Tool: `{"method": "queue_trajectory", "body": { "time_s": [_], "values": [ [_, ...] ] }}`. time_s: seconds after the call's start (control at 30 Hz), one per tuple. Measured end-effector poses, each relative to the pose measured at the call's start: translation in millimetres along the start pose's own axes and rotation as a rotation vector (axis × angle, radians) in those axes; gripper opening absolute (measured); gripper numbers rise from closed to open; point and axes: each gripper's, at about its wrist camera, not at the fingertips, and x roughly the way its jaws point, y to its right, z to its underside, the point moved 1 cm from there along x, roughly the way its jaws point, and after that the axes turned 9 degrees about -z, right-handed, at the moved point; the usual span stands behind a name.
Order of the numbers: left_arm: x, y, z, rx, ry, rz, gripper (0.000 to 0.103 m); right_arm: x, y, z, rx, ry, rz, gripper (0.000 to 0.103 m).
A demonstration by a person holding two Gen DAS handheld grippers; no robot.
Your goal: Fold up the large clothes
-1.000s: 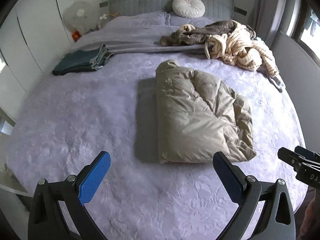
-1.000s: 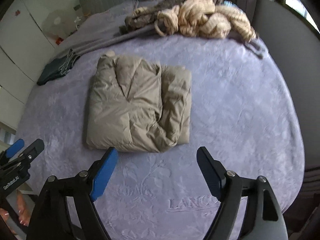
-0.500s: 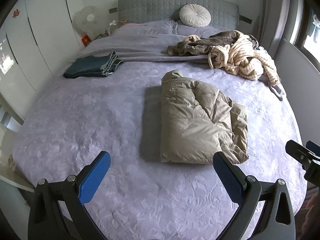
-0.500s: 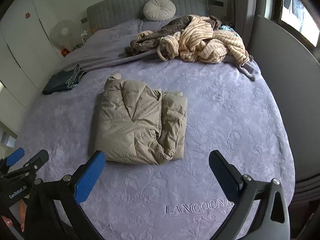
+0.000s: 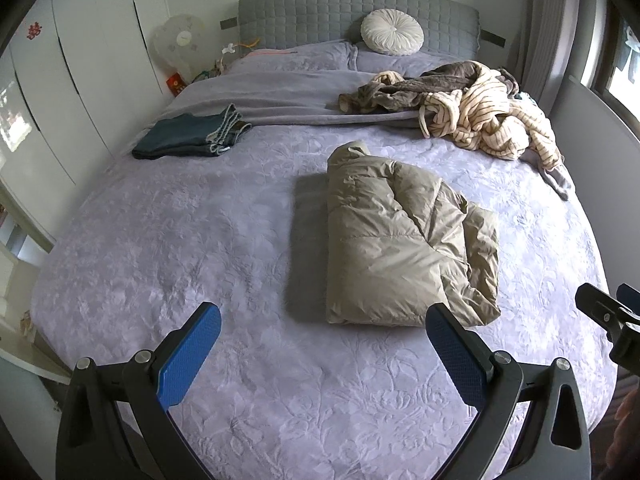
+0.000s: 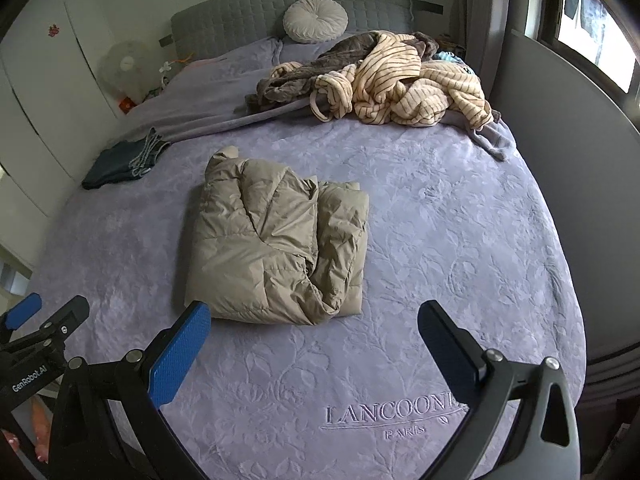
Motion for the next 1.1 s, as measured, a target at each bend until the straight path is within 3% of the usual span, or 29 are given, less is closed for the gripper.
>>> {"method": "queue_trajectory", "body": {
  "time_s": [1.1],
  "values": [
    [-1.2,1.0,1.0,-0.001,-0.001,-0.004,0.103,-0.9,0.4,0.8,0.003,0.000,0.001,0.103]
  ]
}}
